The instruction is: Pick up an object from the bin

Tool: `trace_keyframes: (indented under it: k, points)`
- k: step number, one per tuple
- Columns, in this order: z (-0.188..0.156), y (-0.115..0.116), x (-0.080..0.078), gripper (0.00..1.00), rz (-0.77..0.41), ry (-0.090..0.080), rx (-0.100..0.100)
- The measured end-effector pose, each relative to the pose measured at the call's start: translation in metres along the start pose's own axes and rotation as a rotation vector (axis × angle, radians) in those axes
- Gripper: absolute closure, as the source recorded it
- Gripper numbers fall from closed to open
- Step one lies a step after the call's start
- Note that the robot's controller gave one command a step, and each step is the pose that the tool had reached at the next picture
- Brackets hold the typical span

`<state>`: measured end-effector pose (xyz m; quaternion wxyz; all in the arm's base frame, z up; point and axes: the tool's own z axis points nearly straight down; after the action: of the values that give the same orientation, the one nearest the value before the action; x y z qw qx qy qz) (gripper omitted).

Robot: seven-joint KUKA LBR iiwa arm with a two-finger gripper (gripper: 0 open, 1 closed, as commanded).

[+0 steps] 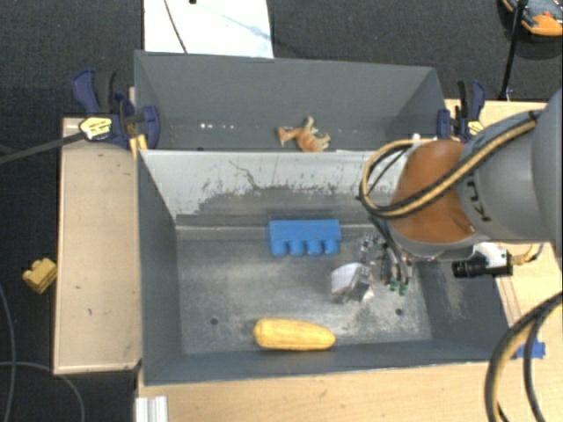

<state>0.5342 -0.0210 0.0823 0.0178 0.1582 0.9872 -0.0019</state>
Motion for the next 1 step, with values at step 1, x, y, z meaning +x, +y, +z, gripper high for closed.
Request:
trace_keyframes:
  k: [1]
  points:
    - [0.0000, 0.0000, 0.0000, 1.00, -0.001, 0.000, 0.000]
